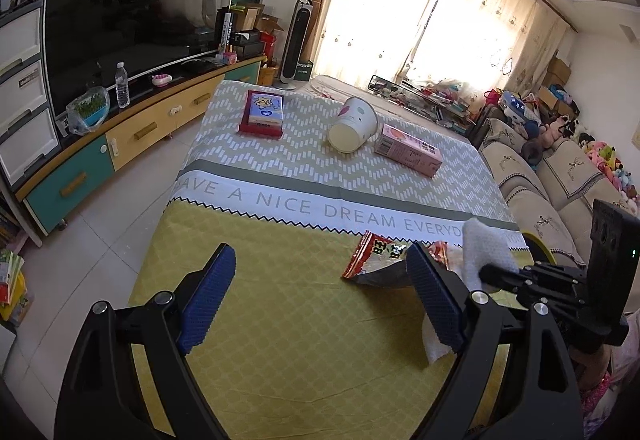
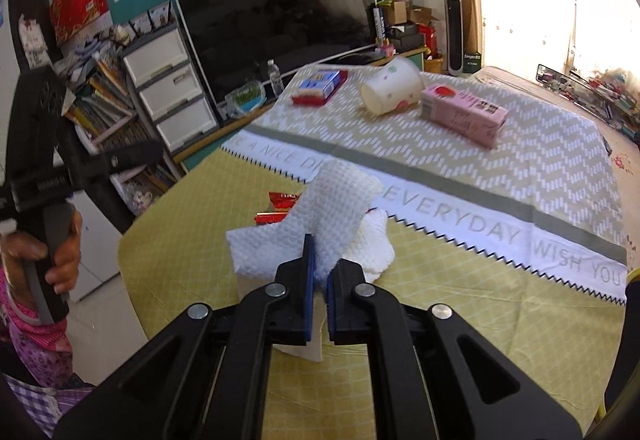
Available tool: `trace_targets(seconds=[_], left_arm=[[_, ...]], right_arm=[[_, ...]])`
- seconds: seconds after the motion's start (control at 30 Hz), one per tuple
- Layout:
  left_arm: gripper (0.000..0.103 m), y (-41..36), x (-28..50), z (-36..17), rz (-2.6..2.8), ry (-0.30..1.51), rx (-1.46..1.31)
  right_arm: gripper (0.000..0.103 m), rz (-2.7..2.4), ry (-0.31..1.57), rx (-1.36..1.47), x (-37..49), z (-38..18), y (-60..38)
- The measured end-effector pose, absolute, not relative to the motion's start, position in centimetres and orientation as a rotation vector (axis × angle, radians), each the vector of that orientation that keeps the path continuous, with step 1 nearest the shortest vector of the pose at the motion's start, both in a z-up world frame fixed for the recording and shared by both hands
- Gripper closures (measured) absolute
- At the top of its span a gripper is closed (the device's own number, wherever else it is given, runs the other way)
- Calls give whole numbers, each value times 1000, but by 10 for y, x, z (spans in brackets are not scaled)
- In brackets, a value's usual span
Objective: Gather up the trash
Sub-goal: 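Lift the paper towel with the right gripper while the left gripper grasps the red snack bag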
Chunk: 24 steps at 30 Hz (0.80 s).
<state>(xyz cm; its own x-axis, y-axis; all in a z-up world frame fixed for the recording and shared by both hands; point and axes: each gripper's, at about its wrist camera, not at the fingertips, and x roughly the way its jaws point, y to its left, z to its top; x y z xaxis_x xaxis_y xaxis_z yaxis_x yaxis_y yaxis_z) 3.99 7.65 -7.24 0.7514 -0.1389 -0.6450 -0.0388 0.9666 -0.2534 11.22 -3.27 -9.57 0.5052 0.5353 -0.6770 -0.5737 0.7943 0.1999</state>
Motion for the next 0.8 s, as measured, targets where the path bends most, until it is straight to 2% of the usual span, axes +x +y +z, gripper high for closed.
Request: trace_targets(seconds=[0.13, 0.37, 0.8], left_arm=[[17, 58, 42, -69, -143, 697, -184], [17, 5, 54, -74, -407, 609, 164], [56, -54, 140, -127, -638, 613, 530]], right_arm=[[98, 616, 761, -27, 117, -83, -54], [98, 521, 750, 2, 126, -77, -95], [98, 481, 769, 3, 124, -83, -125]])
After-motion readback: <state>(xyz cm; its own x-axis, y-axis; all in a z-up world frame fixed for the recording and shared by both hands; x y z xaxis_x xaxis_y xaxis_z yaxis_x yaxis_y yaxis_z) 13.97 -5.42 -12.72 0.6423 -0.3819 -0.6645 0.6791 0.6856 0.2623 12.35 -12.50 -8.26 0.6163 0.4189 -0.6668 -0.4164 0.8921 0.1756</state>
